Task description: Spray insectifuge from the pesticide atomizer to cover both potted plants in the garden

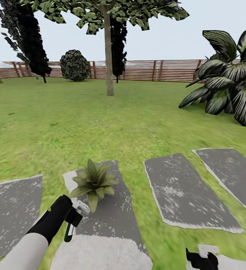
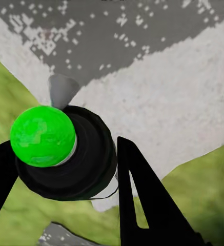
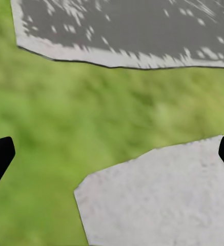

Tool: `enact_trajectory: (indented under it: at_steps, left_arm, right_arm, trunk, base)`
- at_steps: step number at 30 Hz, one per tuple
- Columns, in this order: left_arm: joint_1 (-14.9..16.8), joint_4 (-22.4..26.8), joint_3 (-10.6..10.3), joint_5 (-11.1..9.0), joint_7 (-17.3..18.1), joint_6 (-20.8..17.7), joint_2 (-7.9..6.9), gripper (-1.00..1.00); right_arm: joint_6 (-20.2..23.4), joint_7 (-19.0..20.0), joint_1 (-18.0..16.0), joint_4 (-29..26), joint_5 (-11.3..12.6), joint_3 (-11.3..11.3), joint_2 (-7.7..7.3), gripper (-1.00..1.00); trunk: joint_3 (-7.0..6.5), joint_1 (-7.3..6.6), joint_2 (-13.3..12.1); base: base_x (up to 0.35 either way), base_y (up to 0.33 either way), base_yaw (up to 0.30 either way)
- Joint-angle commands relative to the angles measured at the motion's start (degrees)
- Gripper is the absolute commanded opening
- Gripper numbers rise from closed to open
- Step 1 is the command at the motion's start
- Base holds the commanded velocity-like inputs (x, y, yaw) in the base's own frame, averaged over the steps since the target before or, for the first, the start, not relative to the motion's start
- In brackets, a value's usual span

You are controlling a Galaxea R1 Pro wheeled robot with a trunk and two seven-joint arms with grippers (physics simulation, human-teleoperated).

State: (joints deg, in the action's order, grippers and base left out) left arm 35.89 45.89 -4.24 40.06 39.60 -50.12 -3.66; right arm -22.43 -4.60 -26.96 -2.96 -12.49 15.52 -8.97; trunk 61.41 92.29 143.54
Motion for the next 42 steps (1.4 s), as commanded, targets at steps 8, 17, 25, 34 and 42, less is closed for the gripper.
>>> enact_trajectory:
  at_steps: [8, 17, 25, 34, 42]
  left_arm:
    - [0.03, 0.07, -0.06, 0.62, 0.57, -0.23, -0.03, -1.0]
    - [0.03, 0.07, 1.07, 0.59, 0.57, -0.33, 0.03, -1.0]
    - [-0.03, -0.1, 0.7, 0.65, 0.45, -0.19, 0.92, -1.0]
    - [-0.03, 0.03, 0.95, 0.89, 0.41, -0.16, 1.98, -1.0]
    - [-0.02, 0.07, 1.07, 0.81, 0.39, -0.31, 1.83, -1.0]
  right_arm:
    - [-0.16, -0.23, -0.02, 0.06, -0.61, 0.34, -0.03, 1.0]
    - [-0.16, -0.23, -0.02, 0.07, -0.61, 0.3, 0.08, 1.0]
    - [-0.16, -0.23, -0.02, 0.07, -0.61, 0.3, 0.09, 1.0]
    - [-0.16, -0.23, -0.02, 0.06, -0.61, 0.31, 0.02, 1.0]
    - [-0.16, -0.23, -0.02, 0.06, -0.61, 0.3, 0.09, 1.0]
  trunk:
    - [0.05, 0.0, 0.02]
    - [0.05, 0.0, 0.02]
    - [0.05, 0.0, 0.02]
    - [0.05, 0.0, 0.02]
    - [0.05, 0.0, 0.02]
  base:
    - [0.06, -0.317, 0.209]
    - [-0.024, -0.21, 0.137]
    - [0.001, -0.006, 0.276]
    - [0.0, -0.202, 0.097]
    - [0.0, -0.274, 0.19]
